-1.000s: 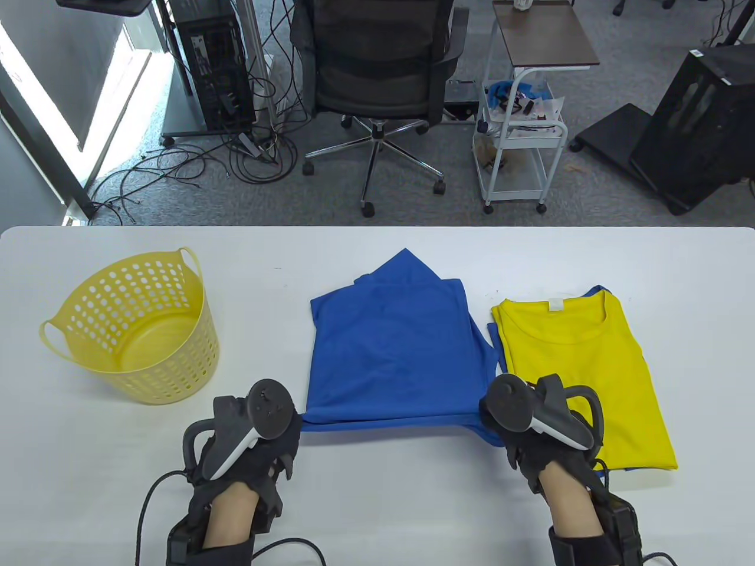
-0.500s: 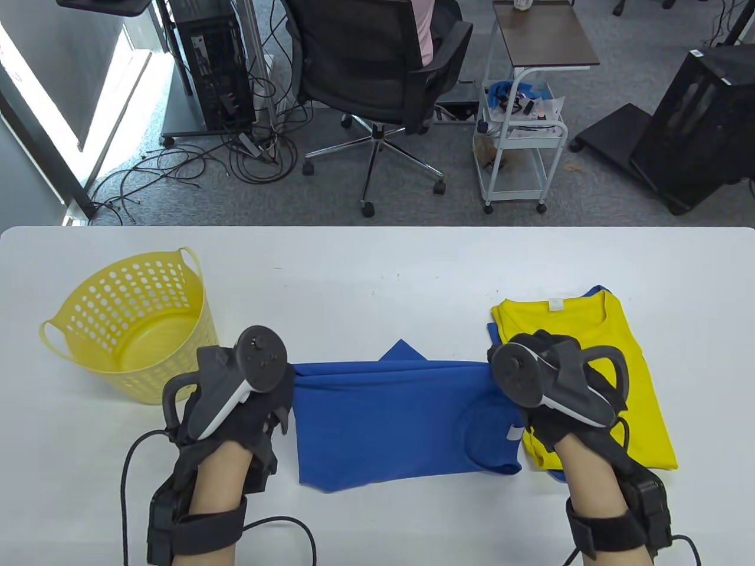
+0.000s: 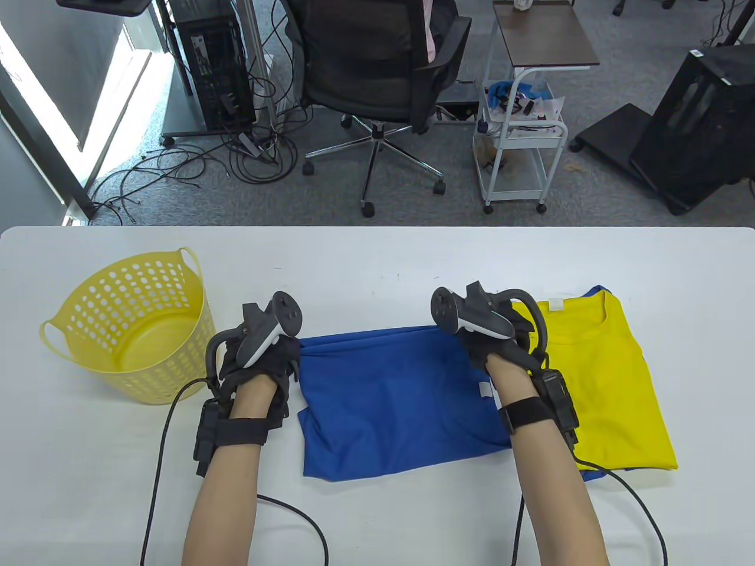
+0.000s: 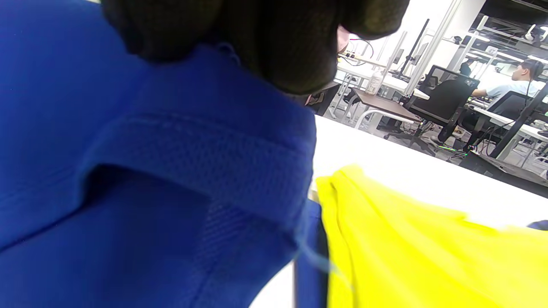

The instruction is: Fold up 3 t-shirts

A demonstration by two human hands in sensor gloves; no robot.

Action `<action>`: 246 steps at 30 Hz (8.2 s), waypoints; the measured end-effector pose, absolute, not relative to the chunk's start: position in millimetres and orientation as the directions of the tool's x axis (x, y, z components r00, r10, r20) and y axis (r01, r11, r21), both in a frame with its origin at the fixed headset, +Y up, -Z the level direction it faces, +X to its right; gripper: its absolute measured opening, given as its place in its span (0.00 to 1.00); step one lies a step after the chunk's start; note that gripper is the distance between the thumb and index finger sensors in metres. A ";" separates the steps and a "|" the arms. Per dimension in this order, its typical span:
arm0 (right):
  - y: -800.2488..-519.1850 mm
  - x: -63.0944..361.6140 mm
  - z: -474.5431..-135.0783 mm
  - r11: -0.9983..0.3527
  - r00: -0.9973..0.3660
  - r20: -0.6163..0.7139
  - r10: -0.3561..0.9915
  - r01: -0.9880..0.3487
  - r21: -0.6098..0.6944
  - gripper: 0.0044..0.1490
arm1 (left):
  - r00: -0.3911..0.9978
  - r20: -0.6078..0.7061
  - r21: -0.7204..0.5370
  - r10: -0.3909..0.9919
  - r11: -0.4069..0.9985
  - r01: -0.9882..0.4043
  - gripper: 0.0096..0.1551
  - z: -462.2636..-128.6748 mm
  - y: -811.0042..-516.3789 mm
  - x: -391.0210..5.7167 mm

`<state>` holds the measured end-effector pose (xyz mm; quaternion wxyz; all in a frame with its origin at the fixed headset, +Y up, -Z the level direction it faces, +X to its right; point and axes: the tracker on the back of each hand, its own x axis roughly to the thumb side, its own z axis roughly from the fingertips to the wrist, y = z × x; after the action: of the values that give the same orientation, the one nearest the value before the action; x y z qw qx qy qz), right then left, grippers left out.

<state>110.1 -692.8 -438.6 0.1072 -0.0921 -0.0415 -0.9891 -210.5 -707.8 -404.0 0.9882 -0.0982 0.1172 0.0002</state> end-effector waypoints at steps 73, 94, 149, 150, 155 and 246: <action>-737.8 118.6 -340.1 -0.947 -0.993 0.026 0.113 -0.100 0.304 0.43 | 0.999 -0.035 -0.386 -0.015 0.922 0.000 0.45 -297.1 -769.6 -215.8; -767.9 120.6 -340.1 -0.954 -0.991 -0.081 0.108 -0.127 0.272 0.44 | 0.948 -0.296 -0.286 0.118 0.936 -0.206 0.44 -328.6 -769.6 -176.2; -636.2 225.3 -258.5 -0.998 -0.981 -0.187 0.052 -0.045 -0.038 0.28 | 0.880 0.068 -0.032 0.471 0.882 -0.469 0.27 -281.2 -702.5 -26.7; -631.2 235.6 -255.0 -0.998 -0.977 -0.206 0.058 -0.050 -0.044 0.28 | 0.871 0.073 -0.042 0.486 0.874 -0.484 0.27 -279.9 -701.0 -16.6; -613.2 276.3 -243.0 -0.997 -0.964 -0.259 0.067 -0.053 -0.064 0.28 | 0.846 0.090 -0.077 0.525 0.851 -0.520 0.27 -277.5 -689.4 22.6; -729.0 213.0 -267.2 -0.998 -0.986 0.160 0.055 -0.056 0.000 0.56 | 0.997 0.026 -0.206 0.077 0.976 -0.070 0.55 -278.5 -745.2 -219.3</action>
<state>213.0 -729.0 -267.2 -0.0280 -0.0801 0.0025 -0.9964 -219.3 -745.2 -278.5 0.9939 -0.1029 -0.0171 0.0369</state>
